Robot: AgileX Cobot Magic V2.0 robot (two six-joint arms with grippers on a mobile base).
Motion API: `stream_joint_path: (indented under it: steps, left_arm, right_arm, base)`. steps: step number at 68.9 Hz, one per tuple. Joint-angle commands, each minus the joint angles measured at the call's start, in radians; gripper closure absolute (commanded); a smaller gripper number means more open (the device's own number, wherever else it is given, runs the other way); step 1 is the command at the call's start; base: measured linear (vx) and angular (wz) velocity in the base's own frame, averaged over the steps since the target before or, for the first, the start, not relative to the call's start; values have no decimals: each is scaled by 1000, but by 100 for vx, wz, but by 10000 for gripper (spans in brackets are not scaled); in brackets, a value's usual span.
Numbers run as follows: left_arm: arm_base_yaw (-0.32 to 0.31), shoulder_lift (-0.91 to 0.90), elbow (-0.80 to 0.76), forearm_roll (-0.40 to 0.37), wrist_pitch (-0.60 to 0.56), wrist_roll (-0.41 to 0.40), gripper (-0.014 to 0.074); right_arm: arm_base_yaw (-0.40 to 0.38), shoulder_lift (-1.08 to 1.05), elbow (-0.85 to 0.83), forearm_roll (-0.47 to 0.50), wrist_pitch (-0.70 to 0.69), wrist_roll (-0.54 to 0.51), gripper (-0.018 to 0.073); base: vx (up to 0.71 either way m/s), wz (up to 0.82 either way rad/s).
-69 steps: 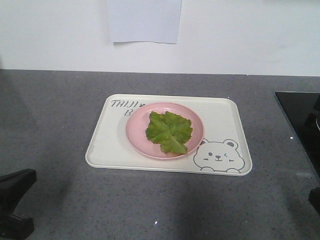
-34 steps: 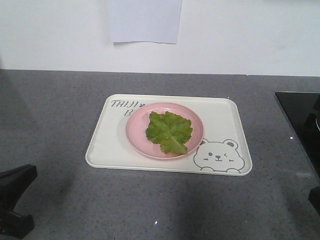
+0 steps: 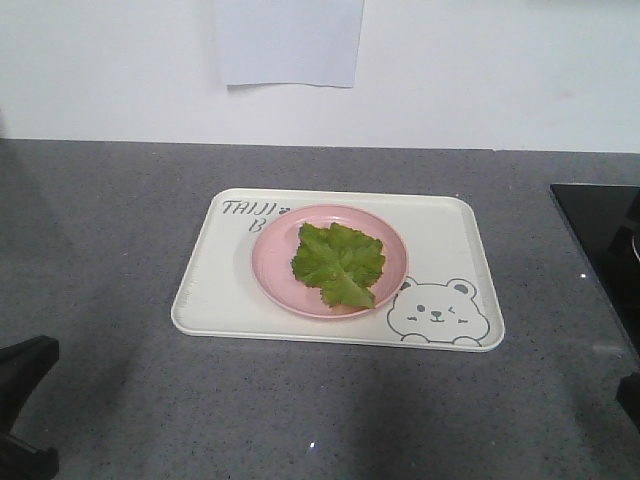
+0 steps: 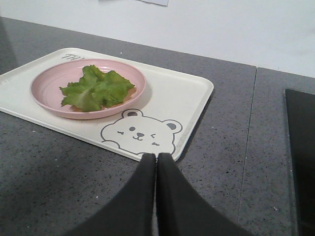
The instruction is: Transfer vegetables to tray and serve
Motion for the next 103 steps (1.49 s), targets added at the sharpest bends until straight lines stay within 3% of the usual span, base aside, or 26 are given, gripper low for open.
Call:
stream_joint_path:
  steps: [1,20,27,36,47,103]
  left_arm:
    - [61,-38,31,10,-111,-27,602]
    - [270,-293,264,2,-293,-134,602]
    - [333,-399,328,-16,-291,-162,602]
    - [390,-516,324,-24,-133,-172,602]
    - [417,-631,324,-24,-9,-178,602]
    - [416,-624,324,-24,-8,-178,602]
  right_arm:
    - [-1,10,-27,11,-71,3,565]
    - [-1,10,-27,11,-71,3,565]
    - [-1,10,-27,11,-71,3,565]
    - [-1,10,-27,11,-71,3,565]
    - [-1,10,-27,13,-71,3,565]
    - [-1,8,-27,17,-71,3,565]
  base:
    - [0,0]
    - [0,0]
    - [0,0]
    - [0,0]
    - [0,0]
    - [0,0]
